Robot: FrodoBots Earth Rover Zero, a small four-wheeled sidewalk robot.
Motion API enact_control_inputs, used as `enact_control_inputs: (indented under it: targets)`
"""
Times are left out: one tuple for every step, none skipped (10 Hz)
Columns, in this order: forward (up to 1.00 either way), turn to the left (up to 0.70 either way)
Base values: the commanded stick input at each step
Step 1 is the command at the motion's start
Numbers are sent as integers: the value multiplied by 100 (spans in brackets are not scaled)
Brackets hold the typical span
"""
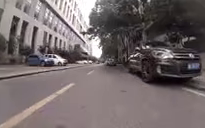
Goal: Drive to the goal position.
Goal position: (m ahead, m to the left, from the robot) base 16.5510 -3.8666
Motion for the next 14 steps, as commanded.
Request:
enact_control_inputs:
  targets:
    - [70,0]
    - [70,0]
    - [70,4]
    - [70,9]
    - [70,8]
    - [70,5]
    - [70,1]
    - [70,0]
    - [70,0]
    - [70,0]
    - [70,0]
    - [70,2]
    - [70,9]
    - [70,14]
